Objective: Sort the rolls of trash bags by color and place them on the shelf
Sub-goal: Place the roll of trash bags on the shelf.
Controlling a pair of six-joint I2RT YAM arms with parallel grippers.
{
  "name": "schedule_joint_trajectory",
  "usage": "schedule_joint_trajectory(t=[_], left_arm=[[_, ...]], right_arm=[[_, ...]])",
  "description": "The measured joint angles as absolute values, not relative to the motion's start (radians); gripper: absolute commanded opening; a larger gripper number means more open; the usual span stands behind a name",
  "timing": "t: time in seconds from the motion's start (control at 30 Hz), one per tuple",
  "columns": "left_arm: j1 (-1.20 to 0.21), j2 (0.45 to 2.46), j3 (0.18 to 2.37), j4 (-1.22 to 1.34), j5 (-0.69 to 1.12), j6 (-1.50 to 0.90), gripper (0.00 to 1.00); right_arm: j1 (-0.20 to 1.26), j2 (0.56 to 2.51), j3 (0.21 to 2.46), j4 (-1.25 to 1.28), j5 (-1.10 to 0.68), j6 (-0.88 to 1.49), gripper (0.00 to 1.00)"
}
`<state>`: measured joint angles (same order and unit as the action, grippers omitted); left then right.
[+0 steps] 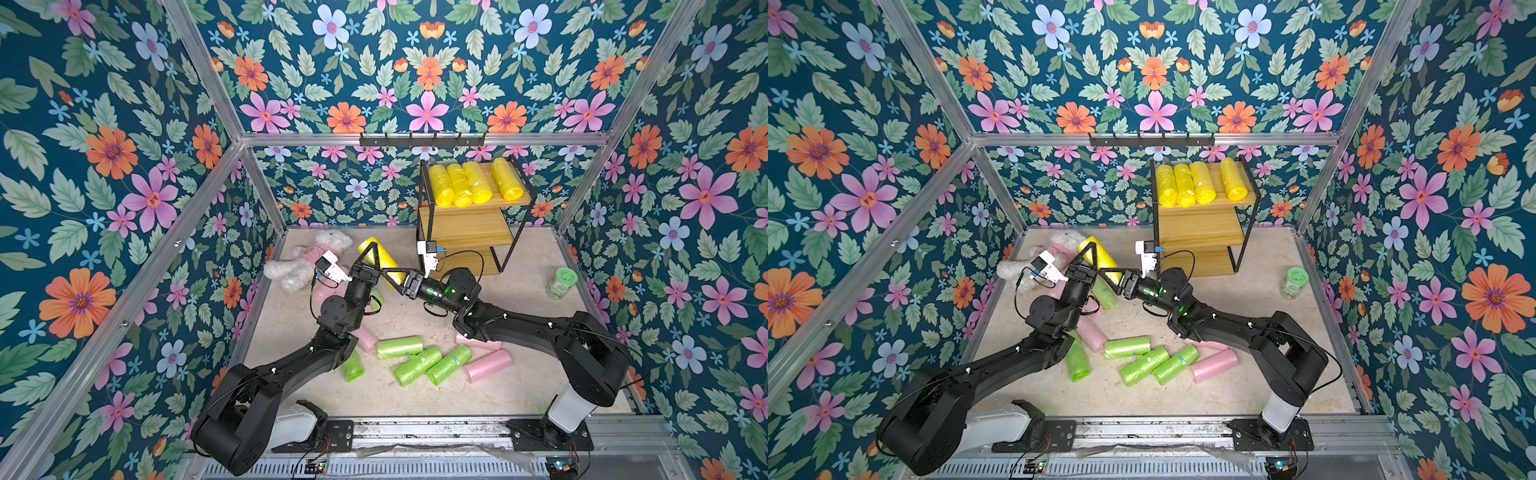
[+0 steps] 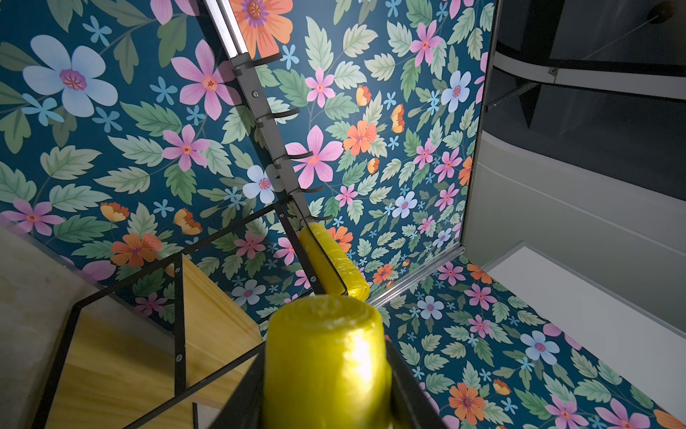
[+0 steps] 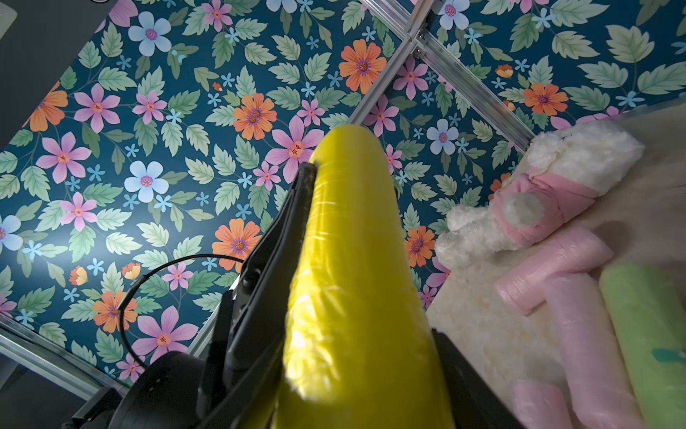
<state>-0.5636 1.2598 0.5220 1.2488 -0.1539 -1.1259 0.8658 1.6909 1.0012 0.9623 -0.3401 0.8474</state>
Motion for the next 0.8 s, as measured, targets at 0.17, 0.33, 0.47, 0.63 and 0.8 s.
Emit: schedule_joint_trajectory(t=[0.17, 0.33, 0.47, 0.63, 0.8], left_arm=[[-0.564, 1.258, 0.518, 1.253, -0.154, -1.138, 0.34], [-0.567, 1.251, 0.513, 1.264, -0.131, -1.148, 0.46], [-0.566, 1.248, 0.509, 1.254, -0.127, -1.144, 0.64], [-0.564, 1.216, 0.510, 1.195, -0.155, -1.106, 0.79], [-0.563, 1.166, 0.542, 1.091, -0.133, -1.025, 0.83]], right_arm=[[0.862, 1.676, 0.997, 0.951, -0.342, 0.842, 0.43], [0.847, 1.626, 0.984, 0.892, -0.366, 0.815, 0.39], [0.827, 1.593, 0.984, 0.840, -0.380, 0.805, 0.38], [0.779, 1.525, 0.984, 0.779, -0.350, 0.758, 0.37], [0.734, 1.443, 0.996, 0.661, -0.331, 0.685, 0.36]])
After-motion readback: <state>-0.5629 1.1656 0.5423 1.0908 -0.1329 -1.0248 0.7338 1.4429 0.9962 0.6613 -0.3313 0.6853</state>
